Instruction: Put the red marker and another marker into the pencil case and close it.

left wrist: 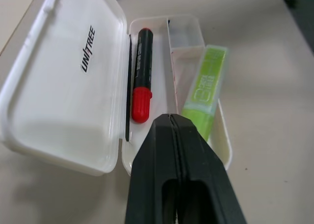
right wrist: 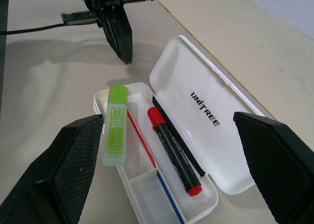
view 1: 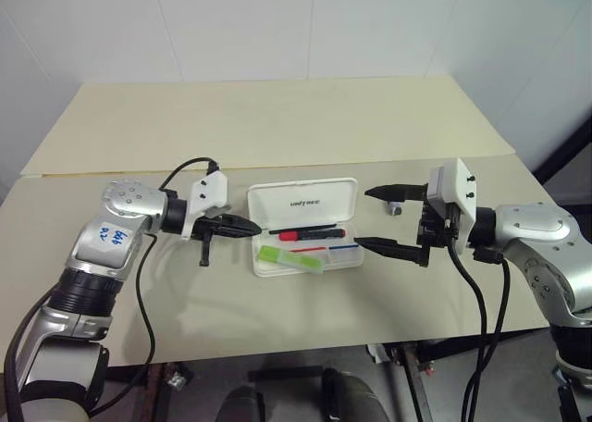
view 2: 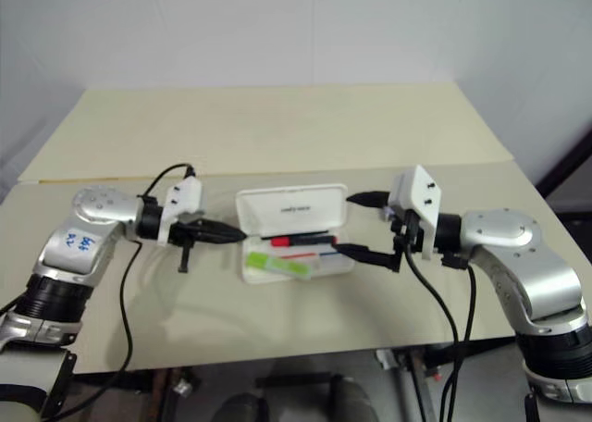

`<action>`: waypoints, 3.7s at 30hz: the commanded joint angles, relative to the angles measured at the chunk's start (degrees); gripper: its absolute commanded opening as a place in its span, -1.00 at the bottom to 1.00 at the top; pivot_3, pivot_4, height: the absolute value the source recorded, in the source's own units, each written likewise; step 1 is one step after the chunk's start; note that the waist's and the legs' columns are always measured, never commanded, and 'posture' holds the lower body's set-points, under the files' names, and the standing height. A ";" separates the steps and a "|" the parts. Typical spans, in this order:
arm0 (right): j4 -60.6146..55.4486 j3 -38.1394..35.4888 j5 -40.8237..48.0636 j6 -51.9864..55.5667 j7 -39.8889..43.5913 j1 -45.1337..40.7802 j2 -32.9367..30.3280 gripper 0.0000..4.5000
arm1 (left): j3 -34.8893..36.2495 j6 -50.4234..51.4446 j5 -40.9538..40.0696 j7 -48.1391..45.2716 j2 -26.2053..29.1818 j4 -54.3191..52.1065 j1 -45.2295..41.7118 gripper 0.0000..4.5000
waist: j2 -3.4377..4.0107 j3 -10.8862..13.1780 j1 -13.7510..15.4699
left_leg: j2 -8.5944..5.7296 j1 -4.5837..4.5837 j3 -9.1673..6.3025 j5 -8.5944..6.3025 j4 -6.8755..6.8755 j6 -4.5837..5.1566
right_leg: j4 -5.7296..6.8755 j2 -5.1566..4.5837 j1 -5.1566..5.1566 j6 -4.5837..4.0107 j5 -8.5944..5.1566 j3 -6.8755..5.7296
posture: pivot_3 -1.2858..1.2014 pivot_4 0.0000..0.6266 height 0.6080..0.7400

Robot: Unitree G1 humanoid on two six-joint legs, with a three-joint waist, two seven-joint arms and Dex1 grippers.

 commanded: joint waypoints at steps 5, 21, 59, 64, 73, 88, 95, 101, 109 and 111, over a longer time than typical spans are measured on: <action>-1.29 -1.39 0.43 -0.81 -0.05 -0.67 -0.16 1.00 | -2.30 -5.11 4.41 1.15 -1.06 2.04 -1.24 -0.99 | 0.00 0.00 -0.01 | 0.00 0.00 0.01 0.00 0.00 0.00 | 0.00 0.00 0.00 0.01 0.00 0.00 | 0.03 -0.52 1.00; -2.03 -1.42 0.81 -0.27 -1.03 -0.60 0.19 1.00 | -4.59 -6.87 7.56 1.36 -3.28 2.94 -0.86 -0.99 | 0.00 0.00 0.00 | 0.00 0.00 0.01 0.00 0.00 0.00 | 0.00 -0.01 0.00 0.02 0.02 0.01 | 0.03 -0.52 1.00; 17.43 2.65 -12.27 21.31 -18.37 -12.84 2.38 1.00 | 7.77 10.84 -12.88 -1.70 4.23 -12.25 -2.65 1.00 | 0.00 0.00 -0.27 | 0.02 0.03 0.06 0.00 -0.04 0.01 | -0.06 0.02 0.00 0.00 0.01 0.06 | 0.03 -0.52 1.00; 21.10 1.57 -12.88 28.17 -23.59 -16.40 5.97 1.00 | 8.07 9.07 -12.02 -0.14 4.51 -12.07 -2.61 1.00 | 0.00 0.00 -0.22 | 0.02 0.00 0.06 -0.01 -0.10 0.01 | -0.06 0.02 -0.03 0.00 0.01 0.05 | 0.03 -0.52 1.00; 25.26 2.35 -14.65 32.44 -28.80 -17.84 9.98 1.00 | 9.28 6.27 -10.63 2.76 4.57 -10.33 -3.57 1.00 | 0.01 0.00 -0.19 | 0.02 -0.09 0.07 -0.05 -0.13 0.08 | -0.02 0.01 -0.03 0.08 0.06 0.04 | 0.03 -0.52 1.00; 37.57 2.56 -19.65 24.14 -30.62 -19.39 14.23 0.87 | 11.65 5.55 -11.99 4.23 4.13 -10.27 -3.76 1.00 | 0.01 0.00 -0.37 | 0.02 -0.11 0.10 -0.07 -0.21 0.12 | -0.10 0.02 -0.04 0.14 0.09 0.05 | 0.03 -0.52 1.00; 37.73 2.08 -19.97 23.61 -30.35 -19.32 14.84 -0.09 | 11.74 4.98 -12.04 4.49 4.05 -10.07 -3.64 1.00 | 0.01 0.00 -0.43 | 0.02 -0.09 0.11 -0.07 -0.21 0.12 | -0.09 0.02 -0.03 0.14 0.09 0.05 | 0.03 -0.52 1.00; 37.51 2.05 -20.30 23.27 -30.48 -19.05 14.68 -0.85 | 11.59 4.33 -11.90 4.52 3.96 -9.57 -3.60 1.00 | 0.01 0.00 -0.38 | 0.02 -0.10 0.11 -0.07 -0.20 0.12 | -0.10 0.01 -0.03 0.14 0.09 0.05 | 0.03 -0.52 1.00; 36.60 4.45 -21.52 10.05 -18.73 -16.98 7.36 -0.85 | 10.96 3.39 -11.70 4.01 3.80 -9.19 -2.98 1.00 | 0.01 0.00 -0.25 | 0.02 -0.11 0.12 -0.07 -0.24 0.12 | -0.15 0.02 -0.03 0.15 0.10 0.05 | 0.03 -0.52 1.00; 35.73 4.64 -20.33 5.75 -11.23 -16.21 3.83 -0.85 | 10.77 3.24 -11.59 3.50 4.17 -9.30 -2.24 1.00 | 0.01 0.00 -0.22 | 0.02 -0.12 0.13 -0.08 -0.29 0.13 | -0.21 0.02 -0.03 0.16 0.10 0.05 | 0.03 -0.52 1.00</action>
